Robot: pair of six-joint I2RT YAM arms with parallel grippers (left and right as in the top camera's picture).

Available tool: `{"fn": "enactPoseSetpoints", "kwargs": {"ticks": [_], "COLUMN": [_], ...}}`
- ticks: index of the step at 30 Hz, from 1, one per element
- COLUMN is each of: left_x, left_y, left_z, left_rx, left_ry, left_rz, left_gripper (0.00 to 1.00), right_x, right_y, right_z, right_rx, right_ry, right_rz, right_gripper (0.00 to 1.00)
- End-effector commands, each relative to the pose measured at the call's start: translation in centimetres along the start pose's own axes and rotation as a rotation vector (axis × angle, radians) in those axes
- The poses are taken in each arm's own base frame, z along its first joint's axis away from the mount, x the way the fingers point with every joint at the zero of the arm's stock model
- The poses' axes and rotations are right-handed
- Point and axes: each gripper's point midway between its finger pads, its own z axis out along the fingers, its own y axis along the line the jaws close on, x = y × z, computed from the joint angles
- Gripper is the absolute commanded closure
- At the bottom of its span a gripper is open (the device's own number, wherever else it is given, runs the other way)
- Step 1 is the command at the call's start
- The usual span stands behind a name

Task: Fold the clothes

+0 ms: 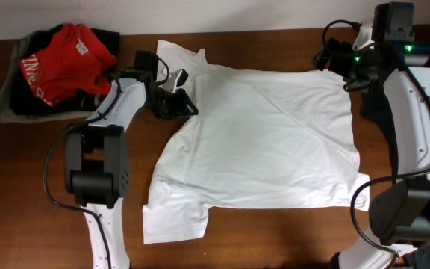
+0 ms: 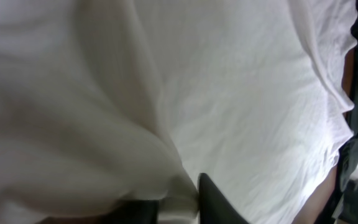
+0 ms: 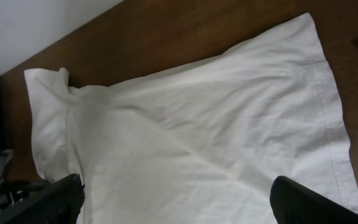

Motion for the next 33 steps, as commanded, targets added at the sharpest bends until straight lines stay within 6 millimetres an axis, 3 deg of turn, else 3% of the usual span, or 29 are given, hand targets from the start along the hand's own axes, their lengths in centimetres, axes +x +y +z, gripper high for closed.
{"fn": "enactPoseSetpoints", "kwargs": {"ticks": [1,3,8,16,20,21,23,29,33], "left_x": [0.2,0.3,0.5,-0.4,-0.2,-0.3,-0.3,0.8,1.2], "left_y": [1.9,3.6,7.0,9.8,10.5,10.5,10.6,10.2,9.0], "left_z": [0.0,-0.7,-3.9,-10.0,-10.6,-10.6,-10.7,-11.0,-12.4], "left_rx": [-0.048,-0.12,-0.346,-0.74,-0.787,-0.793,-0.795,-0.795,-0.797], "left_ry": [0.007,0.003,0.011,-0.022,-0.02,-0.022,-0.024,0.016,0.012], "left_rz": [-0.054,-0.115,-0.167,-0.208,-0.21,-0.211,-0.21,-0.237,-0.274], "left_gripper": [0.92,0.98,0.99,0.99,0.84,0.67,0.01,0.01,0.01], "right_x": [0.2,0.2,0.2,0.2,0.2,0.2,0.2,0.2,0.2], "right_y": [-0.1,-0.1,-0.1,-0.1,-0.1,-0.1,-0.1,-0.1,-0.1], "right_z": [0.2,0.2,0.2,0.2,0.2,0.2,0.2,0.2,0.2], "right_rx": [-0.004,-0.005,-0.004,-0.004,-0.004,-0.004,-0.004,-0.004,-0.004], "right_ry": [0.009,0.009,0.009,0.009,0.009,0.009,0.009,0.009,0.009], "right_rz": [0.01,0.01,0.01,0.01,0.01,0.01,0.01,0.01,0.01], "right_gripper": [0.01,0.01,0.01,0.01,0.01,0.01,0.01,0.01,0.01]}}
